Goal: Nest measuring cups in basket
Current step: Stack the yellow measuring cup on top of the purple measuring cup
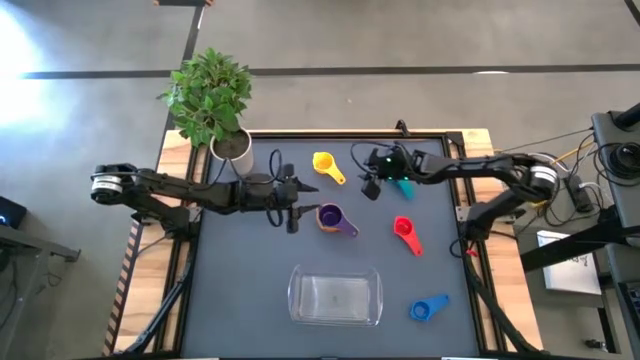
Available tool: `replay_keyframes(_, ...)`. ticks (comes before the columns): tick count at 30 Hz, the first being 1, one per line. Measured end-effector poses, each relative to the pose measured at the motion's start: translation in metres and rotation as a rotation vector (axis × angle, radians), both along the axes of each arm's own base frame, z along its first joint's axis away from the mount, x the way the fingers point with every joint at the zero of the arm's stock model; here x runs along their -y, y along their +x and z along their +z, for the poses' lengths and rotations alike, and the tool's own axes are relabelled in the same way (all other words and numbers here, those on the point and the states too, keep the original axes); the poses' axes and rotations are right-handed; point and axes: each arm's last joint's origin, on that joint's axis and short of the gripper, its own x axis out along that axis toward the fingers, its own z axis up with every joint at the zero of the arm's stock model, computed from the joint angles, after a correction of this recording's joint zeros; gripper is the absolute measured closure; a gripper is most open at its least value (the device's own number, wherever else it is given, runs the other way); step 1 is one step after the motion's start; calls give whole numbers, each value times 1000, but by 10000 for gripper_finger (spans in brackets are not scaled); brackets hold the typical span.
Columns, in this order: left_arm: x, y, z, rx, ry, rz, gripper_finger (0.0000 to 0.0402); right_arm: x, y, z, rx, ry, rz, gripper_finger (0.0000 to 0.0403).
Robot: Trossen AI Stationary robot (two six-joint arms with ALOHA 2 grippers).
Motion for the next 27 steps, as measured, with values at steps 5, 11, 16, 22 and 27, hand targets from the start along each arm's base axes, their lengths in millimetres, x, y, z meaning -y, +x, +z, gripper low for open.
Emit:
replay_keyframes(5,0,-1,-3,-28,-1,3,215,12,24,-1,65,-13,-10,191)
replay_keyframes(11,-1,-2,-6,-67,16,0,215,25,53,-3,72,-14,6,188)
replay_keyframes(16,-1,-3,-10,-104,-2,5,215,31,75,-13,49,-8,44,165)
replay_keyframes(22,-1,-4,-11,-111,-18,9,215,39,89,-30,30,63,-16,116)
replay_keyframes(27,-1,-4,-12,-125,-24,11,215,42,95,-36,21,71,-17,75)
